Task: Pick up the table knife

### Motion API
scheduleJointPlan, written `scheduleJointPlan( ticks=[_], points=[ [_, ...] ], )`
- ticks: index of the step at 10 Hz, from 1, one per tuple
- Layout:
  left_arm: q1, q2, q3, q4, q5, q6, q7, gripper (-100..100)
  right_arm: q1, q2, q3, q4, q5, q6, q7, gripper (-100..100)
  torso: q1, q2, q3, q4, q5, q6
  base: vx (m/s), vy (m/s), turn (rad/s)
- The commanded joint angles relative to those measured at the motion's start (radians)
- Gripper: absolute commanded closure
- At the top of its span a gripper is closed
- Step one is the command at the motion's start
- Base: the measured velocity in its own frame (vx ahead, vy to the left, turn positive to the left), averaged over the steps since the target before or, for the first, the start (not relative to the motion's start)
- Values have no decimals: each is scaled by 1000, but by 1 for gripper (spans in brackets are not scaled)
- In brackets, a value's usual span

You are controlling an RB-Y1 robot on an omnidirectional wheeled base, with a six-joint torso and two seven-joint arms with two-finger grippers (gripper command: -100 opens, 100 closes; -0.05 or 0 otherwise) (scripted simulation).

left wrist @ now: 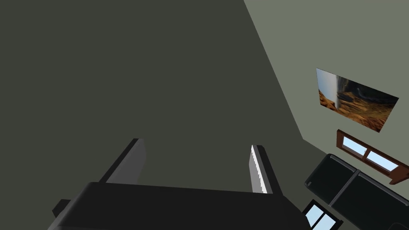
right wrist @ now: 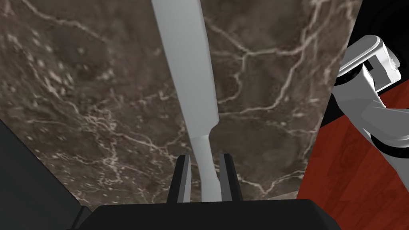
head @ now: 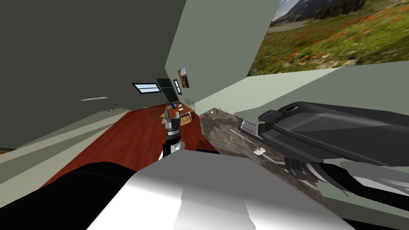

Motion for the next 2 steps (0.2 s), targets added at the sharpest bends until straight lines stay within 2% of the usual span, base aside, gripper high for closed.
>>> scheduleJointPlan(
  ticks=[1, 2],
  points=[
    [0, 0, 0, 0, 0, 0, 0, 0, 0, 0, 0, 0, 0, 0, 0, 100, 0, 0, 0, 0, 0, 0, -10, 1, -23],
    [0, 0, 0, 0, 0, 0, 0, 0, -1, -2, 0, 2, 0, -5, 0, 0, 0, -1, 0, 0, -1, -1, 0, 0, 0]
  ],
)
